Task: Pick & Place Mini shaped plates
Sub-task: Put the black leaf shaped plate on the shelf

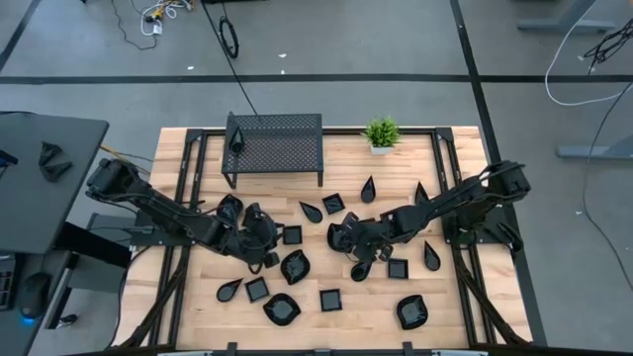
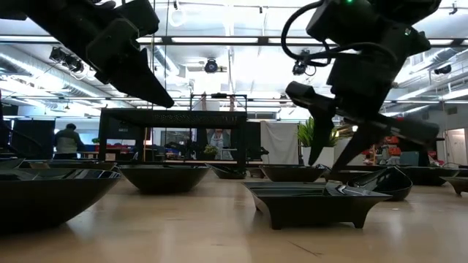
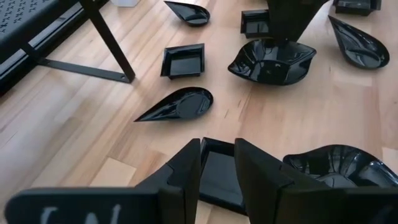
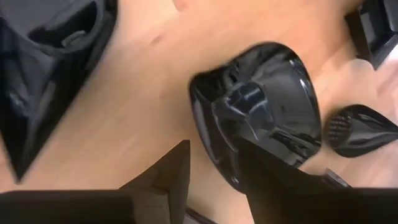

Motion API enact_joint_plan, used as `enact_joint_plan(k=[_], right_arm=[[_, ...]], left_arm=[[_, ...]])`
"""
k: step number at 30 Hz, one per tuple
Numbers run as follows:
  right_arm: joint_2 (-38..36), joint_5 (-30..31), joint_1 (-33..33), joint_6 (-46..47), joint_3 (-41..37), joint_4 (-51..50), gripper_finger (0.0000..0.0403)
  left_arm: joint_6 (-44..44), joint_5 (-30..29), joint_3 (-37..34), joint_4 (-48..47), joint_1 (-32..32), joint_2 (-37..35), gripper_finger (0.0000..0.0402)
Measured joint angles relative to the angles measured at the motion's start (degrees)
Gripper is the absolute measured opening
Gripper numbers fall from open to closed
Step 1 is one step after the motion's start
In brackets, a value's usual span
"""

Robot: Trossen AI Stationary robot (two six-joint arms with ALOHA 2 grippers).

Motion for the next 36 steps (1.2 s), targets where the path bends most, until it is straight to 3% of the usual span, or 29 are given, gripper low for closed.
enact_joint_plan(k=[17, 27, 31, 36], right_arm=[[2.85, -0.89, -0.01, -3.59, 0.00, 2.54, 0.0009], [-3.14, -0.60, 0.34, 0.59, 3.64, 2.71, 0.0003], [-5.46, 1.66, -0.39, 1.54, 8.86, 2.54, 0.0003], [-5.02, 4.87, -5.86, -2.19, 18.11, 2.87, 0.0002]], left_arm=[[0.04, -1.99, 0.00, 0.02, 0.04, 0.00, 0.0105], [0.03, 0.67, -0.01, -1.80, -0.79, -1.17, 0.0105], [-1.67, 3.24, 0.05, -6.17, -2.77, -4.62, 0.0105], [-4.86, 0.40, 0.04, -11.21, -4.48, -7.72, 0.0105]])
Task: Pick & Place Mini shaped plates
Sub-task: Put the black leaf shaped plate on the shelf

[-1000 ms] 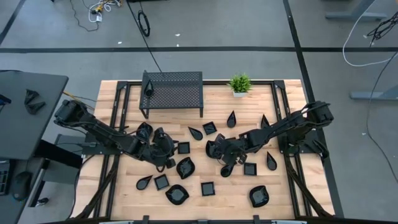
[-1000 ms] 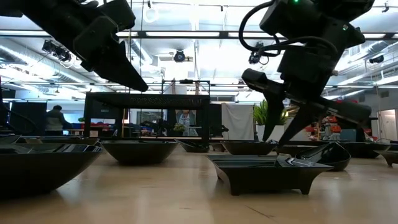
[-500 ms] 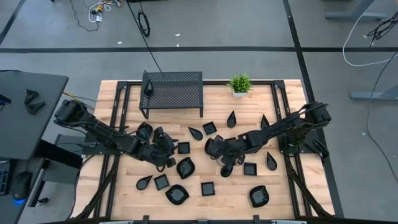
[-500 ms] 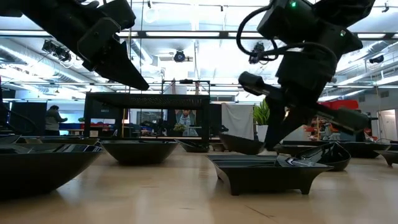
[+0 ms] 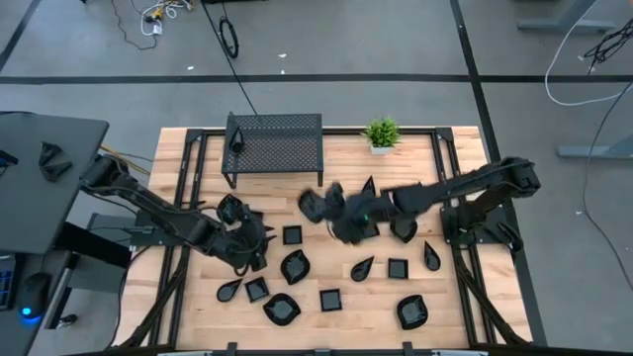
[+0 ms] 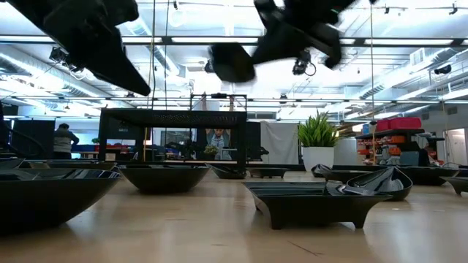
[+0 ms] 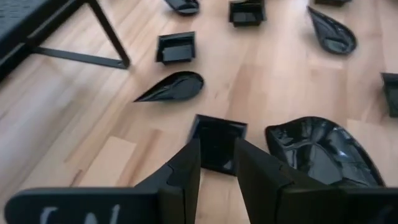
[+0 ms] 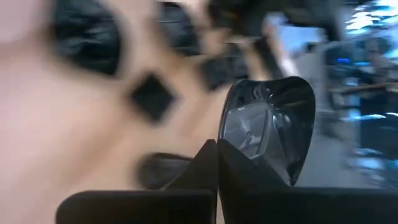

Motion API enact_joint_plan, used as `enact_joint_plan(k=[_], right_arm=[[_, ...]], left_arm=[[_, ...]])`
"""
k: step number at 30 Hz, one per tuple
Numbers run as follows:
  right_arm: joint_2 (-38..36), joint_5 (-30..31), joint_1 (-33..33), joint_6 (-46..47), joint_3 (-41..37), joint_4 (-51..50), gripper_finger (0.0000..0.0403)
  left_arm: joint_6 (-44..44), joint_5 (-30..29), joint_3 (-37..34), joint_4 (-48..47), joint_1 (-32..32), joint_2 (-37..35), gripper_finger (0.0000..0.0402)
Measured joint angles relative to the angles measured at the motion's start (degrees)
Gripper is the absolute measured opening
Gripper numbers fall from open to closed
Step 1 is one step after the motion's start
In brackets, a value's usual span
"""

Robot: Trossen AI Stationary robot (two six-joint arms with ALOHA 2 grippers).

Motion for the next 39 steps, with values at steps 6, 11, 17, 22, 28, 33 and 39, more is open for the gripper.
enact_joint_plan(k=[6, 11, 17, 22, 28, 33, 39], right_arm=[[4.03, -1.03, -11.74, -6.05, 9.92, -0.69, 0.0001], [9.06, -7.52, -21.07, -8.84, 14.63, -2.37, 0.0001], [13.90, -12.06, -26.17, -8.80, 17.25, -3.27, 0.0005], [15.32, -12.10, -27.18, -8.09, 17.32, -3.48, 0.0009], [15.36, -12.13, -27.28, -5.46, 17.32, -4.18, 0.0010], [15.36, -12.13, -27.28, -5.24, 17.32, -6.21, 0.0011], [15.36, -12.13, -27.28, -4.78, 17.32, -6.63, 0.0011]], left_arm=[[-0.60, -2.72, 0.00, -0.13, 0.02, -0.23, 0.0105], [-0.59, -3.25, -0.02, -0.14, 0.48, -0.06, 0.0105], [0.36, -5.57, -0.02, 0.08, 0.48, -0.06, 0.0105], [0.34, -5.80, -0.02, 0.43, 0.48, -0.06, 0.0105], [0.37, -5.80, -0.02, 0.75, 0.48, -0.06, 0.0105], [0.36, -5.80, -0.02, 0.74, 0.48, -0.06, 0.0105], [0.42, -5.81, -0.02, 0.78, 0.48, -0.06, 0.0105]])
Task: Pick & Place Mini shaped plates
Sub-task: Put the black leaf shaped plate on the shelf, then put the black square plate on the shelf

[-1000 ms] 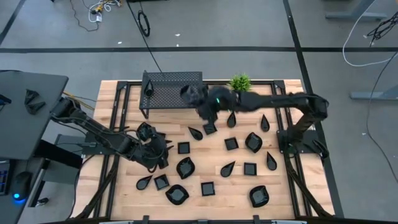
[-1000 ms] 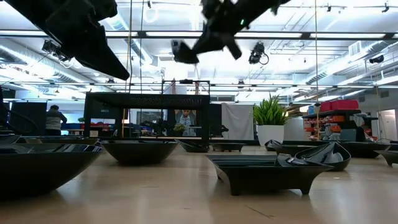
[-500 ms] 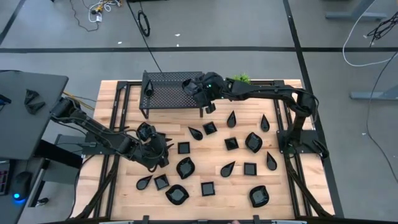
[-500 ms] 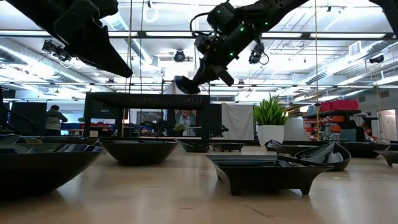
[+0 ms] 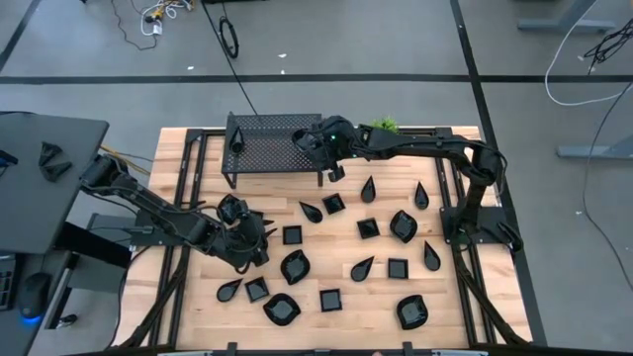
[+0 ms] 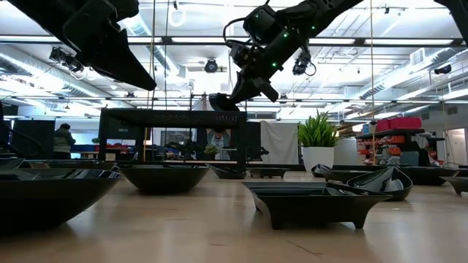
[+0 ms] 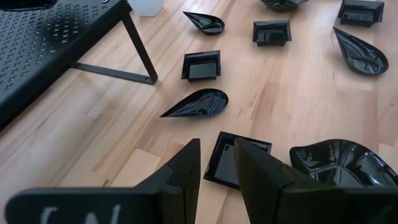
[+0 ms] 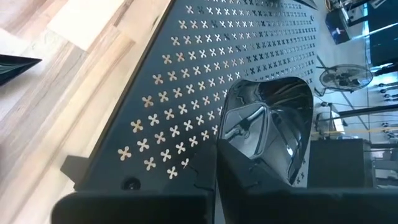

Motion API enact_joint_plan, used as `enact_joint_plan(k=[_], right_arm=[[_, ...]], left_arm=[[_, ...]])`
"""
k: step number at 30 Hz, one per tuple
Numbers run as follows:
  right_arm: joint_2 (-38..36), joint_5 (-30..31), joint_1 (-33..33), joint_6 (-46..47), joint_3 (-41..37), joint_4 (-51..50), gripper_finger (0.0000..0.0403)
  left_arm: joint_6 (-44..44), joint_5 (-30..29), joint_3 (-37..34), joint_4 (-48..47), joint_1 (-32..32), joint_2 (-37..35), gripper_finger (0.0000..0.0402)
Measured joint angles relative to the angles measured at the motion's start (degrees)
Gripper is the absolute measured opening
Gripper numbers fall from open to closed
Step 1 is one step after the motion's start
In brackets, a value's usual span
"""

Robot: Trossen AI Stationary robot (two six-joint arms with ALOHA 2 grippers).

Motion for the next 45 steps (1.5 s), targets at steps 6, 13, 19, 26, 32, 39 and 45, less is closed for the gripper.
enact_joint_plan(k=[6, 13, 19, 26, 32, 39, 45], right_arm=[[0.00, 0.04, 0.00, -0.46, 0.00, 0.92, 0.0014], [0.00, 0.20, -0.09, 0.81, 0.00, 0.85, 0.0052], [0.00, 1.72, -0.15, 1.28, 0.00, 0.81, 0.0082], [0.00, 6.65, -0.77, 2.17, 0.00, 0.87, 0.0091], [-0.18, 6.79, -0.88, 2.24, 0.00, -0.29, 0.0087], [-1.01, 6.78, -0.11, 2.12, 0.00, -3.03, 0.0087], [-2.58, 7.48, 1.58, 5.10, -0.02, -5.02, 0.0087]], left_arm=[[0.04, 0.00, 0.00, 0.00, 0.00, 0.00, 0.0105], [0.04, -0.01, 0.00, -0.02, 0.00, 0.00, 0.0105], [0.04, -0.01, 0.00, 0.00, 0.00, 0.00, 0.0105], [0.04, 0.00, 0.00, -0.01, 0.00, 0.00, 0.0105], [0.00, 0.01, 0.00, 0.00, 0.00, 0.00, 0.0105], [-0.32, 0.01, 0.00, 0.00, 0.00, 0.00, 0.0105], [-0.44, 0.80, 0.00, -0.03, -0.17, -0.07, 0.0105]])
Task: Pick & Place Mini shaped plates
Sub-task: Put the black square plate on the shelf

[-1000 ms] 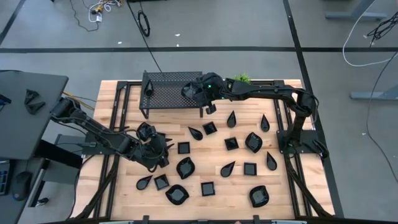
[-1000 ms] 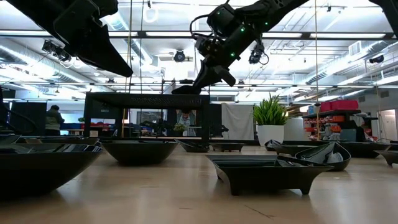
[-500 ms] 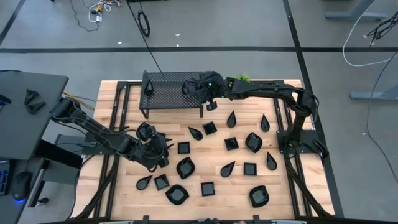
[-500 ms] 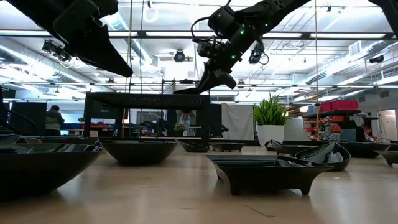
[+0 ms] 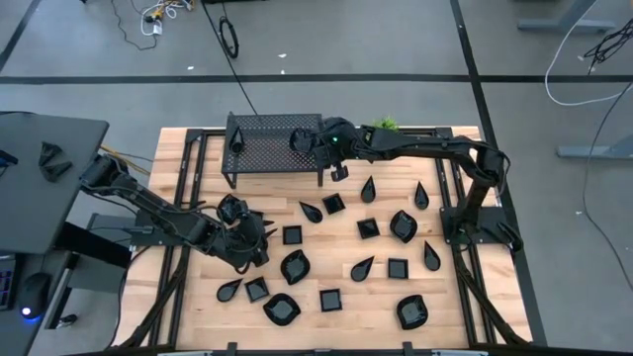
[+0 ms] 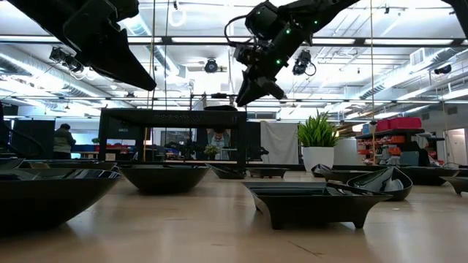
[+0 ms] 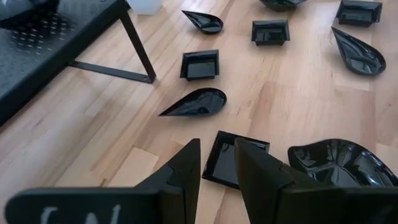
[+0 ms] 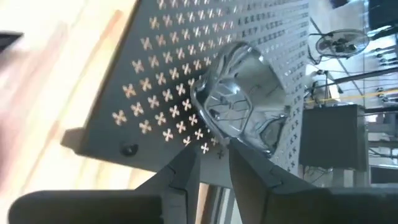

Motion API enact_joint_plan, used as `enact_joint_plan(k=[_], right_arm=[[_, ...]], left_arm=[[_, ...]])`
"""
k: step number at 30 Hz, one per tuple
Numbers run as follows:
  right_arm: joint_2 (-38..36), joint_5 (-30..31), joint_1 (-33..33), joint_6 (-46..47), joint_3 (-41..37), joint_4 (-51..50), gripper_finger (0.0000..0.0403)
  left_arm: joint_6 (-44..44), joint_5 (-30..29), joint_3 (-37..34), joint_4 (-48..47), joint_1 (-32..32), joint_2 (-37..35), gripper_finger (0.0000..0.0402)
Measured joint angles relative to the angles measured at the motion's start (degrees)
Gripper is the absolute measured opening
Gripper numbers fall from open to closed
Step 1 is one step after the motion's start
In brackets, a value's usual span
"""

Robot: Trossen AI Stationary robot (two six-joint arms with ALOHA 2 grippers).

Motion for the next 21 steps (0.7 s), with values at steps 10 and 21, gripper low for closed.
enact_joint_plan(k=[10, 21], right_arm=[[-8.59, -5.39, 9.56, 28.34, -0.66, -9.74, 0.0087], [-12.36, -8.90, 27.99, 46.60, -23.08, 1.96, 0.0087]], left_arm=[[-7.27, 8.93, 10.53, -18.60, -4.14, -5.60, 0.0105], [3.45, 3.43, 13.86, -10.11, -5.74, -2.63, 0.0105]])
